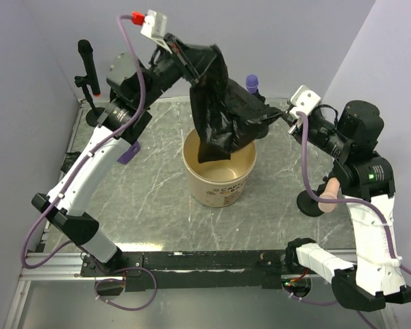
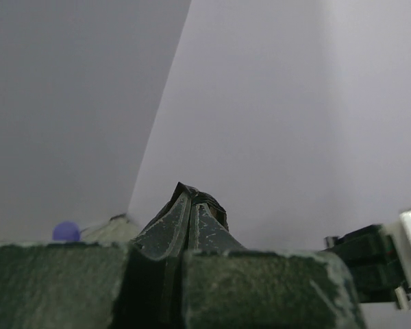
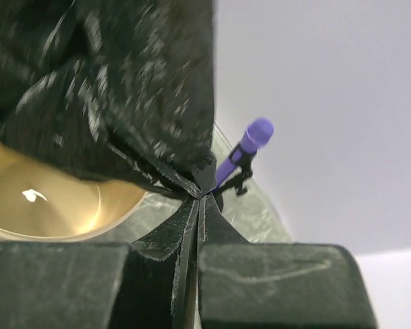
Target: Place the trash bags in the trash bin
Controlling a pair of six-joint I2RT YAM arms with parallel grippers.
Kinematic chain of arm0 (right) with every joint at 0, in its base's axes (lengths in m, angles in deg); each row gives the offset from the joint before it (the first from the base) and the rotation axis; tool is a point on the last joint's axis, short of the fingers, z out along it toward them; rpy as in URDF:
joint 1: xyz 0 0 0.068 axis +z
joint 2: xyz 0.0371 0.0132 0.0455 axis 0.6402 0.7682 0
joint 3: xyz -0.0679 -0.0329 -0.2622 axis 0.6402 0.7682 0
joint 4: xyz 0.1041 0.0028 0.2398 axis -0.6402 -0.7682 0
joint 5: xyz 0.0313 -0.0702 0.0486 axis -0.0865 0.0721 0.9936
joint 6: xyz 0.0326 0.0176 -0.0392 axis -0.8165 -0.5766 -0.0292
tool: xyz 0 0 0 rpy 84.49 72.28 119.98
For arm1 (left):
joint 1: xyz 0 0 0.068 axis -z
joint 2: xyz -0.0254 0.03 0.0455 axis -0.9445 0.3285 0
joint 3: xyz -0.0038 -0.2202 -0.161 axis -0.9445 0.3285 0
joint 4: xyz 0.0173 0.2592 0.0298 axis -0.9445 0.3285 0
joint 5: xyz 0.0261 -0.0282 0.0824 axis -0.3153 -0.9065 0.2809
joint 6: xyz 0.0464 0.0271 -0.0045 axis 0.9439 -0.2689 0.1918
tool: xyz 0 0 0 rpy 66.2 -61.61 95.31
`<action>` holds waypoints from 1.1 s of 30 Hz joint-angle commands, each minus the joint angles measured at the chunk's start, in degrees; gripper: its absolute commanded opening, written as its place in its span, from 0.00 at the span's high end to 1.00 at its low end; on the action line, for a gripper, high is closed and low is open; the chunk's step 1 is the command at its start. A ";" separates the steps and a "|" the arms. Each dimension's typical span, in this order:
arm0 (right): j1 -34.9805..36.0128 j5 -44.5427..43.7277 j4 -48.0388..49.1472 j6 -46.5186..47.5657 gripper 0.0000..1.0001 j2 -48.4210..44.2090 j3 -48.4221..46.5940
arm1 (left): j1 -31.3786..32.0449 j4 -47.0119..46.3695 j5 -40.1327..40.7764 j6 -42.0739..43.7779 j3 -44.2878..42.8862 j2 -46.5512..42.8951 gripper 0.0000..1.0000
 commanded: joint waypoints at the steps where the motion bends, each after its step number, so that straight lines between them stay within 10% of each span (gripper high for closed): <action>1: 0.11 -6.61 4.67 -10.28 1.00 -2.11 2.65 | -0.76 6.45 1.73 7.26 4.20 -5.45 0.99; 21: -0.68 8.24 -2.11 -36.83 1.00 -7.57 21.73 | -4.54 37.14 10.26 22.65 23.82 -12.06 0.99; 33: -11.83 8.59 4.13 -40.27 1.00 10.88 14.97 | -9.46 38.09 10.71 20.81 5.73 12.09 0.99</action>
